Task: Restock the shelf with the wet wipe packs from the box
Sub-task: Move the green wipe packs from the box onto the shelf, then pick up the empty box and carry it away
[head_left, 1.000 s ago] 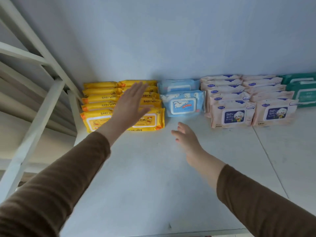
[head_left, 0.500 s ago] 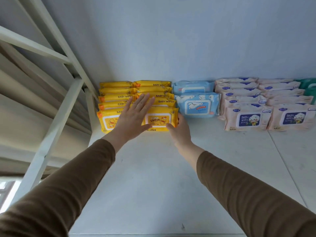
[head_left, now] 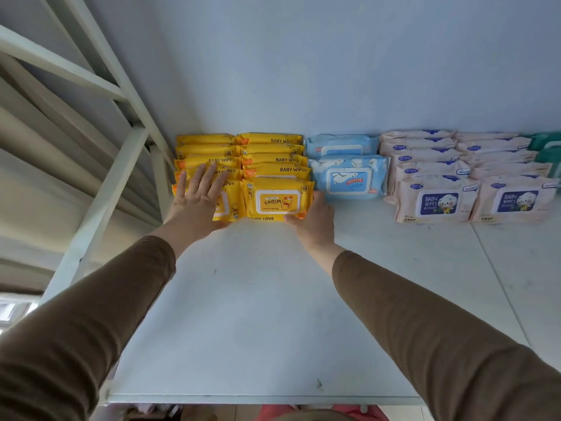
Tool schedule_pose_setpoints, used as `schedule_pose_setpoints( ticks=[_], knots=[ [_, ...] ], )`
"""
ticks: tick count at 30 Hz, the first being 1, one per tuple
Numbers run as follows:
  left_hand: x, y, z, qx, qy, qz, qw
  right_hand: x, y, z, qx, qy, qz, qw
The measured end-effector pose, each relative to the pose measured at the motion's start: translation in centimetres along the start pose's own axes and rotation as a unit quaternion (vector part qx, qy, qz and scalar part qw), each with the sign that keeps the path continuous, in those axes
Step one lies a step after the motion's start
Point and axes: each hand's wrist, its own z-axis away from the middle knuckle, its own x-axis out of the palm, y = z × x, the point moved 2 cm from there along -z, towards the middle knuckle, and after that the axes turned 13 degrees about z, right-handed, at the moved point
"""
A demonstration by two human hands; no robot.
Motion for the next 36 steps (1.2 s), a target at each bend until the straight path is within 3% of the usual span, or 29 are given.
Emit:
schedule_pose_setpoints(
  ticks=[6,15,24,36],
  knots=[
    [-2.7,7.4,1.9,0.082,0.043,0.106,0.99,-4.8,3.9,2.0,-0.095,0.007,0.046,0.994],
    [-3.4,21.3,6.8,0.111,0.009,0.216,0.97,-16.0,15.2,5.7,-0.156,-0.024,0.094,0.983],
    [-5.8,42.8,13.6,0.119,0.017,0.304,0.945,-29.9,31.4,14.0,-0.188,-0.043,0.155,0.969],
    [-7.8,68.5,20.6,0.237,0.015,0.377,0.895,-44.3,50.7,25.8,-0.06,0.074,0.145,0.985]
  ],
)
